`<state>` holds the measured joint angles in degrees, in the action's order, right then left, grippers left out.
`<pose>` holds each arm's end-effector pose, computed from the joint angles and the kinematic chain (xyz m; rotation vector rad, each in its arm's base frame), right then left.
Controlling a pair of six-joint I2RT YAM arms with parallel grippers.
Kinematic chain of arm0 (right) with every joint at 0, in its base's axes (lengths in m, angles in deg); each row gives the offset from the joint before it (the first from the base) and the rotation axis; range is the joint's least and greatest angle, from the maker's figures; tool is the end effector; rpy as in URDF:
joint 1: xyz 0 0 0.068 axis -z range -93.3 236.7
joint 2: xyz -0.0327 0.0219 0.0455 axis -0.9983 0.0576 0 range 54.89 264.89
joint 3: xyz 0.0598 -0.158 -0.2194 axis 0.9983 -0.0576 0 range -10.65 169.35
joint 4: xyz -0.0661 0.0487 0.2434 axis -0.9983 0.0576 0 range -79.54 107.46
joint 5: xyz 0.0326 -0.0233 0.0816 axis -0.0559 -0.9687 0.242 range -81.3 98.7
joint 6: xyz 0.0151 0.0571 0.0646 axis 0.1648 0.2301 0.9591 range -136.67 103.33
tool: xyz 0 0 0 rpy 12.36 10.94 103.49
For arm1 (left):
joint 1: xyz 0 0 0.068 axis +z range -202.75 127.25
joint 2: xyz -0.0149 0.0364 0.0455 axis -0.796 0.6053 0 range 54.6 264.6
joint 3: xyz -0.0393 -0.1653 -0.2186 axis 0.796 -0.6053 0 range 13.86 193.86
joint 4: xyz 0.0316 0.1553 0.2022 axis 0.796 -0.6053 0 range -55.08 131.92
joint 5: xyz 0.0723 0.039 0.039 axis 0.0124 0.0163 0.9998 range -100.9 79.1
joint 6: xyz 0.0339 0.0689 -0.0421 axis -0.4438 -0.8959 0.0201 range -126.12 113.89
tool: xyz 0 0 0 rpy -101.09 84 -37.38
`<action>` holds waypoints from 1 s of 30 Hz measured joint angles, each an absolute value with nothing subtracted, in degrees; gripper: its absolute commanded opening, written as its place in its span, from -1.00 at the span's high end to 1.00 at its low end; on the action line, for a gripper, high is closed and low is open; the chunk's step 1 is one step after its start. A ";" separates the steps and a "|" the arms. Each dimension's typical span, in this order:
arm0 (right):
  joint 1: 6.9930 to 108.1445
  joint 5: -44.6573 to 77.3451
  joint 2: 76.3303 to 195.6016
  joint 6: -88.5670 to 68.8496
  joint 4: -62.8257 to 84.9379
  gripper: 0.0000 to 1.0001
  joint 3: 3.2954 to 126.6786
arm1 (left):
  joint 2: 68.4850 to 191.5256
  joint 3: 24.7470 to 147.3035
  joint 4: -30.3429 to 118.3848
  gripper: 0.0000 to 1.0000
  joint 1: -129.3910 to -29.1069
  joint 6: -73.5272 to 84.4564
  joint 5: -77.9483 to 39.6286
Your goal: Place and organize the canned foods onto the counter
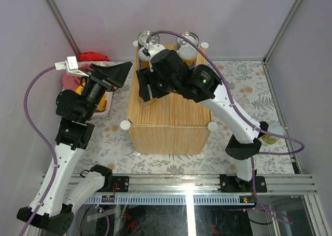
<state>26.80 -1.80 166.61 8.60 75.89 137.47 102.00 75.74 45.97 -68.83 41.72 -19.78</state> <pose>0.2171 0.3461 0.4805 -0.5277 2.0832 0.7094 0.1877 -0.0665 0.4770 -0.2233 1.3048 -1.0549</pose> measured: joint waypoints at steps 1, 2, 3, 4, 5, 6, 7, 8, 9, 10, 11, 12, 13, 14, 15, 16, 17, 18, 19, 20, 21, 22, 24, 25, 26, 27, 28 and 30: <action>26.80 -1.76 166.76 8.60 75.69 0.34 137.47 | 102.00 75.74 45.97 -0.85 -68.83 41.68 -19.78; 26.80 -1.73 166.93 8.60 75.50 0.21 137.47 | 102.00 75.74 45.97 -0.85 -68.83 41.63 -19.78; 26.80 -1.73 167.15 8.58 75.21 0.09 137.51 | 102.00 75.74 45.97 -0.85 -68.83 41.59 -19.78; 26.80 -1.73 167.31 8.56 75.08 -0.01 137.58 | 102.00 75.74 45.97 -0.85 -68.83 41.57 -19.78; 26.80 -1.73 167.46 8.54 74.82 -0.10 137.58 | 102.00 75.74 45.97 -0.85 -68.83 41.54 -19.78; 26.80 -1.73 167.57 8.52 74.62 -0.18 137.58 | 102.00 75.74 45.97 -0.85 -68.83 41.54 -19.78; 26.80 -1.73 167.61 8.49 74.47 -0.25 137.58 | 102.00 75.74 45.97 -0.85 -68.83 41.52 -19.78; 26.80 -1.73 167.63 8.45 74.38 -0.28 137.60 | 102.00 75.74 45.95 -0.85 -68.83 41.52 -19.78; 26.80 -1.71 167.61 8.39 74.40 -0.29 137.58 | 102.00 75.74 45.95 -0.85 -68.83 41.52 -19.78; 26.80 -1.73 167.61 8.36 74.38 -0.30 137.58 | 102.00 75.74 45.95 -0.85 -68.83 41.52 -19.78; 26.77 -1.71 167.61 8.36 74.38 -0.34 137.58 | 102.00 75.74 45.95 -0.85 -68.83 41.52 -19.78; 26.77 -1.71 167.61 8.34 74.36 -0.36 137.58 | 102.00 75.74 45.95 -0.85 -68.83 41.52 -19.78; 26.77 -1.73 167.63 8.34 74.36 -0.39 137.58 | 102.00 75.74 45.95 -0.85 -68.83 41.52 -19.78; 26.77 -1.73 167.61 8.34 74.36 -0.40 137.58 | 102.00 75.74 45.95 -0.85 -68.83 41.52 -19.78; 26.77 -1.73 167.63 8.34 74.36 -0.41 137.58 | 102.00 75.74 45.93 -0.85 -68.83 41.52 -19.78; 26.77 -1.73 167.63 8.34 74.34 -0.41 137.58 | 102.00 75.74 45.93 -0.85 -68.83 41.52 -19.81; 26.77 -1.73 167.63 8.34 74.34 -0.41 137.55 | 102.00 75.74 45.93 -0.85 -68.83 41.52 -19.78; 26.73 -1.73 167.61 8.34 74.34 -0.39 137.55 | 102.00 75.74 45.93 -0.85 -68.83 41.52 -19.81; 26.71 -1.76 167.61 8.32 74.32 -0.36 137.51 | 102.00 75.74 45.93 -0.85 -68.83 41.54 -19.81; 26.69 -1.78 167.61 8.32 74.25 -0.30 137.42 | 102.00 75.74 45.93 -0.85 -68.83 41.54 -19.78; 26.67 -1.80 167.61 8.32 74.16 -0.25 137.31 | 101.97 75.74 45.91 -0.85 -68.83 41.54 -19.78; 26.62 -1.89 167.61 8.30 74.10 -0.20 137.23 | 101.93 75.74 45.88 -0.85 -68.83 41.54 -19.78; 26.49 -2.41 167.61 8.30 74.03 -0.14 137.20 | 101.80 75.74 45.77 -0.85 -68.83 41.54 -19.78; 26.34 -2.70 167.61 8.28 74.03 -0.13 137.20 | 101.76 75.74 45.77 -0.85 -68.83 41.54 -19.78; 26.14 -3.33 167.61 8.19 74.05 -0.12 137.20 | 101.67 75.74 45.75 -0.85 -68.83 41.54 -19.78; 25.92 -3.96 167.61 8.08 74.05 -0.11 137.20 | 101.56 75.74 45.75 -0.85 -68.83 41.54 -19.78; 25.75 -4.58 167.61 7.95 74.12 -0.11 137.16 | 101.47 75.74 45.75 -0.85 -68.83 41.54 -19.78; 25.46 -6.06 167.42 7.66 74.23 -0.11 136.88 | 101.32 75.74 45.75 -0.85 -68.83 41.57 -19.78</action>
